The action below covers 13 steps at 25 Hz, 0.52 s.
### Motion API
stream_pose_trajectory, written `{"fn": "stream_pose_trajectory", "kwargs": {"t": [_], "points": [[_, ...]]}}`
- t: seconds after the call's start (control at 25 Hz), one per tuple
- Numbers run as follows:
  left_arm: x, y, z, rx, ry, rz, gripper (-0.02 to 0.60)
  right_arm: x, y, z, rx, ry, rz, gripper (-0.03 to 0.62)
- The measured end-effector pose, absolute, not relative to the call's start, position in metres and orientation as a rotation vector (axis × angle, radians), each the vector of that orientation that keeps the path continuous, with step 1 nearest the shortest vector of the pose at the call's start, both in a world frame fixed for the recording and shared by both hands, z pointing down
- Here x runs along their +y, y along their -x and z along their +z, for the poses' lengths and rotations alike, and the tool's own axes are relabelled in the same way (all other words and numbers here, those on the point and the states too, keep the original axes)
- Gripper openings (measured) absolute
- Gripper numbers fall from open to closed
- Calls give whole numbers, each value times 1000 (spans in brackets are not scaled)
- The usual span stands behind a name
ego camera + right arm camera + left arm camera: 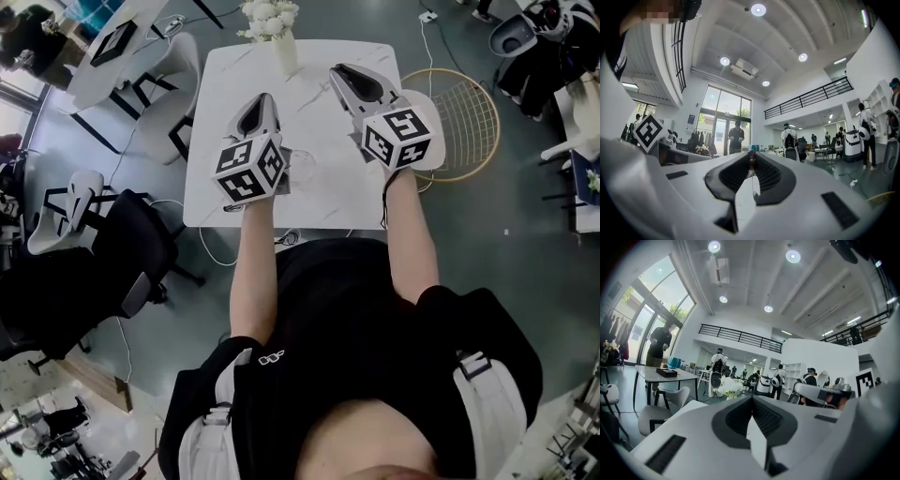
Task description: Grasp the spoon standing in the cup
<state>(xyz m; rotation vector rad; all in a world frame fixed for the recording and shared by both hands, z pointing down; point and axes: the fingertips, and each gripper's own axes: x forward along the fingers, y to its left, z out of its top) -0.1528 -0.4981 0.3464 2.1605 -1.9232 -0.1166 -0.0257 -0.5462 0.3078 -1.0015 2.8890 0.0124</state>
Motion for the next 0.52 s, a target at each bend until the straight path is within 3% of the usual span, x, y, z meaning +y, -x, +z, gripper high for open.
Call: {"fn": "stream_pose_trajectory", "kwargs": {"t": [0.52], "points": [[-487, 138, 342, -1896, -2194, -125, 15, -529, 18, 304, 2910, 1028, 95, 49]]}}
